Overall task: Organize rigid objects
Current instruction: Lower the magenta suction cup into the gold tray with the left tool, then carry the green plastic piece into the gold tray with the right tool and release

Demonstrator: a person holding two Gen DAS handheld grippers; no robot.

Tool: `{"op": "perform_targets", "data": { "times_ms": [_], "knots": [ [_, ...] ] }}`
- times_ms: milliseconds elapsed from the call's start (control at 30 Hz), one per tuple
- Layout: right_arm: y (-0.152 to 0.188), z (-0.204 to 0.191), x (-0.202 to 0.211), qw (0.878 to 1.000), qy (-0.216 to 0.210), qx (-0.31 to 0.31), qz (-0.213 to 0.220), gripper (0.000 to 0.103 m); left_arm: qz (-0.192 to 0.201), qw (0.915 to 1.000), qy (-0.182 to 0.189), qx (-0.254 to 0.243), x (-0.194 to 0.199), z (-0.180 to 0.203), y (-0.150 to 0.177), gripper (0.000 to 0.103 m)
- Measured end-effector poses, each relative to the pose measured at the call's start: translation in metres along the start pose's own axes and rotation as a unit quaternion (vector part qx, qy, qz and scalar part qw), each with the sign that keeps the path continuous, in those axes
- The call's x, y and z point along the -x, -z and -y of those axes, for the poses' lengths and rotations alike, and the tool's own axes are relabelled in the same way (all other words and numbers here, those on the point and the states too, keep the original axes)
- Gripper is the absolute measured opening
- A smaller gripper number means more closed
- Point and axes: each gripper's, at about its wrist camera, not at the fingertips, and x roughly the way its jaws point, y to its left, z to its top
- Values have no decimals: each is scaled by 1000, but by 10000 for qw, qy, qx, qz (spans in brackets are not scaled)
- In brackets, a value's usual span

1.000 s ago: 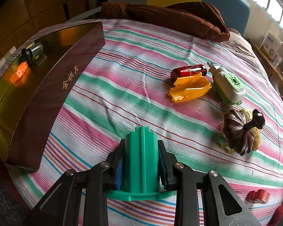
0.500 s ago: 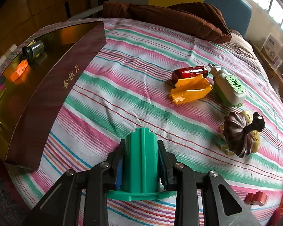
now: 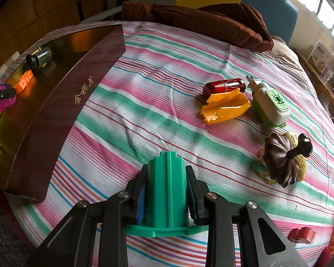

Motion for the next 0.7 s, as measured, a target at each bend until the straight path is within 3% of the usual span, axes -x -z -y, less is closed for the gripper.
{"op": "perform_targets", "data": {
  "times_ms": [200, 433, 700],
  "knots": [
    [0, 0, 0, 10000, 12, 20, 4, 31, 372, 9992, -2, 152, 22, -5, 4, 58],
    [-1, -2, 0, 9999, 76, 77, 15, 31, 993, 9931, -239, 571, 77, -8, 23, 58],
    [0, -5, 1, 9999, 137, 78, 41, 31, 1240, 9884, -157, 861, 110, 4, 45, 58]
  ]
}}
